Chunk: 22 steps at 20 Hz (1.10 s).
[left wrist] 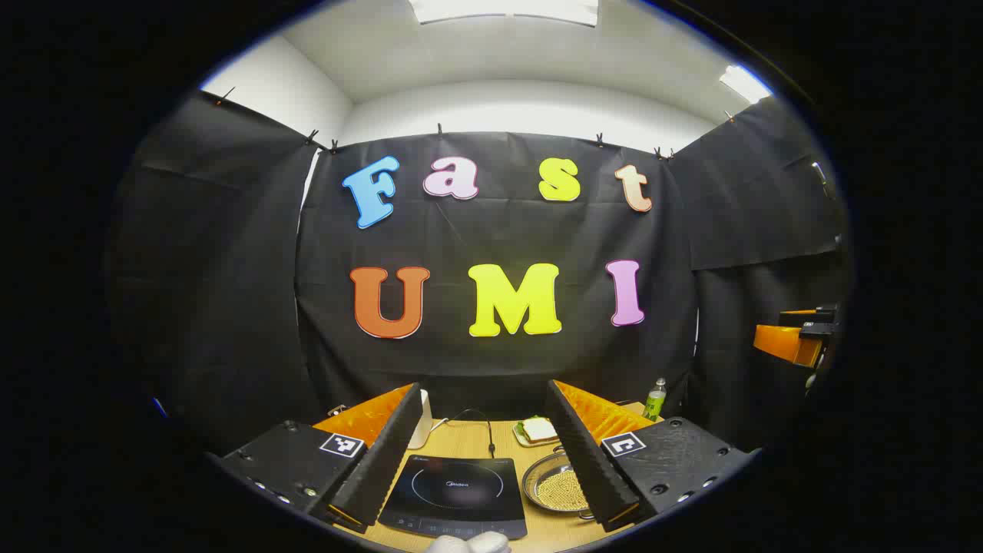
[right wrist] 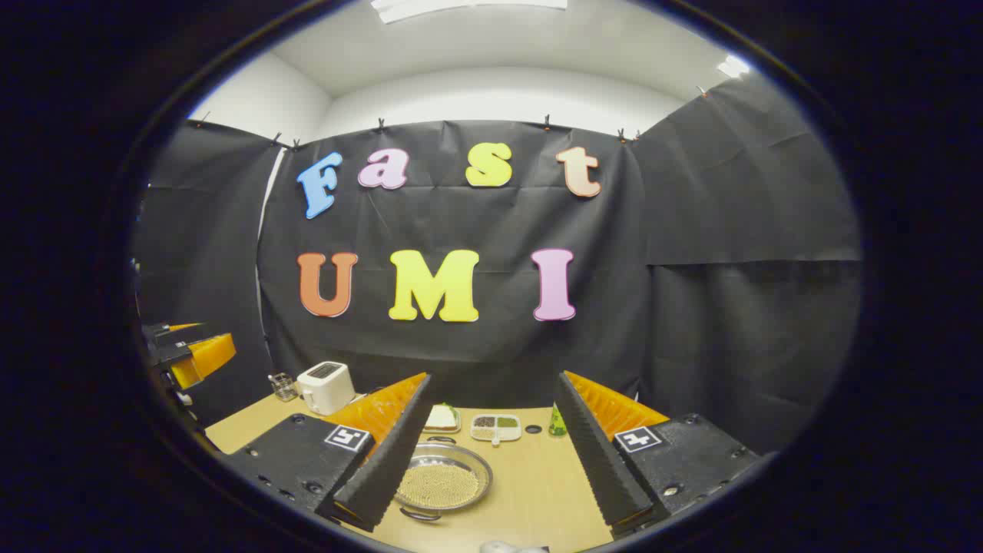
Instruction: First push the handle of the pot to place it horizontally, then grasp the pot with both hands and set it on the induction cooktop.
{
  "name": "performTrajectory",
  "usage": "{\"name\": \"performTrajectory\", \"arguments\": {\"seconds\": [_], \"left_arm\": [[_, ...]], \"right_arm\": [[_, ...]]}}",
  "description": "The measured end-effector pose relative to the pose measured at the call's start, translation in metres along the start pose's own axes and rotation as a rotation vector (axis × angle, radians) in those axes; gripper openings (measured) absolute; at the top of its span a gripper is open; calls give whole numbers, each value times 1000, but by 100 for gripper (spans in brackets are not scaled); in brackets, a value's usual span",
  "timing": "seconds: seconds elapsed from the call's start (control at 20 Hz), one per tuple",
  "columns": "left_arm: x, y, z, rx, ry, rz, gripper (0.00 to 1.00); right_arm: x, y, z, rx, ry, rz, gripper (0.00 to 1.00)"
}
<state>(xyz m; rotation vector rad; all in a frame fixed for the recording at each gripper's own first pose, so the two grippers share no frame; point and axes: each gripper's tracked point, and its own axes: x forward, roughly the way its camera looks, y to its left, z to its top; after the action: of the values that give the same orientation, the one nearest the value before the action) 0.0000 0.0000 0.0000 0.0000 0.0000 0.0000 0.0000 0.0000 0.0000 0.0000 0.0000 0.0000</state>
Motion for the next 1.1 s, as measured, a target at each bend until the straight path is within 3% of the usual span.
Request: {"name": "performTrajectory", "arguments": {"seconds": [0.05, 0.1, 0.45, 0.75, 1.1], "left_arm": [[0, 0, 0, 0, -1, 0, 87], [-1, -1, 0, 2, -2, 0, 96], [0, 3, -3, 3, 4, 16, 96], [0, 7, -6, 9, 8, 25, 96], [-2, 16, -13, 3, 23, 48, 96]], "right_arm": [[0, 0, 2, -1, -3, 0, 100], [0, 0, 1, -5, -4, 1, 100], [4, 4, 0, -7, 5, 15, 100], [11, 13, -11, 76, 33, 44, 100], [15, 24, -20, 16, 59, 62, 100]]}}
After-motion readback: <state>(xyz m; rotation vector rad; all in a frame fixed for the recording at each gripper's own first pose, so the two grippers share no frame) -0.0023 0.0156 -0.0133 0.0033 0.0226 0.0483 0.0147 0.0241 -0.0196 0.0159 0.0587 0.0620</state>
